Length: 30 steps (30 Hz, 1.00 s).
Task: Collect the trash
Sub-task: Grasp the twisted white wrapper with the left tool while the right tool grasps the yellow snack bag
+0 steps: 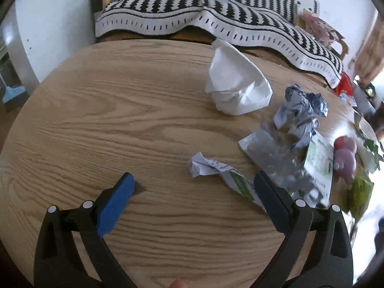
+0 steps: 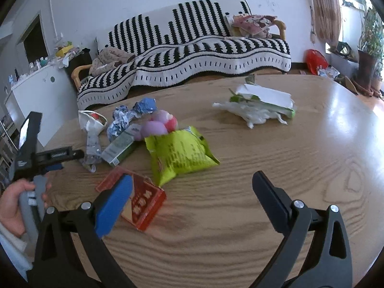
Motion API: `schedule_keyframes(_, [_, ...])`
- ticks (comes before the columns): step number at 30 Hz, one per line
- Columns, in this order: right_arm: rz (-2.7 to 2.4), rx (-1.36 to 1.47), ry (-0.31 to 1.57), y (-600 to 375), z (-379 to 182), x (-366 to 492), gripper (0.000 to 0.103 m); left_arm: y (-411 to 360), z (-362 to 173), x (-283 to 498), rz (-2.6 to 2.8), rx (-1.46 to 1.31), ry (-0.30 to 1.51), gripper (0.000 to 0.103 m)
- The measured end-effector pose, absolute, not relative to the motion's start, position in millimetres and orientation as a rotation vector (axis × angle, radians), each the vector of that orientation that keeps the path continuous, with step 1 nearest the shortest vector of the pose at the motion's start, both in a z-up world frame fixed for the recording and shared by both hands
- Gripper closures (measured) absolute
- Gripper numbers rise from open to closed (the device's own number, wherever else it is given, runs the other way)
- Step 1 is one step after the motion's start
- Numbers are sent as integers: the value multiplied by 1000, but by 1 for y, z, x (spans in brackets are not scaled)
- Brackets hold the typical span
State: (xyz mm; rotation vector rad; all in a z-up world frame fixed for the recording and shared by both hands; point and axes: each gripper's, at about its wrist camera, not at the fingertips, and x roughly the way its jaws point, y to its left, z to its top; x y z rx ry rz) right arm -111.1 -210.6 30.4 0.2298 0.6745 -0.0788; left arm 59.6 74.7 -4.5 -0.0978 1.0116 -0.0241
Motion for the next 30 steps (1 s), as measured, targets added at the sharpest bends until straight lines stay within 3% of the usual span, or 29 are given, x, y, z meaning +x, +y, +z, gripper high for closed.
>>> schedule_keyframes(8, [-152, 193, 637, -201, 32, -113, 6, 117, 10, 39, 78, -7, 936, 6])
schedule_keyframes(18, [-188, 160, 652, -196, 28, -89, 6, 82, 4, 34, -35, 92, 954, 6])
schedule_keyframes(30, [-162, 127, 838, -195, 5, -17, 6, 104, -14, 30, -94, 64, 974, 6])
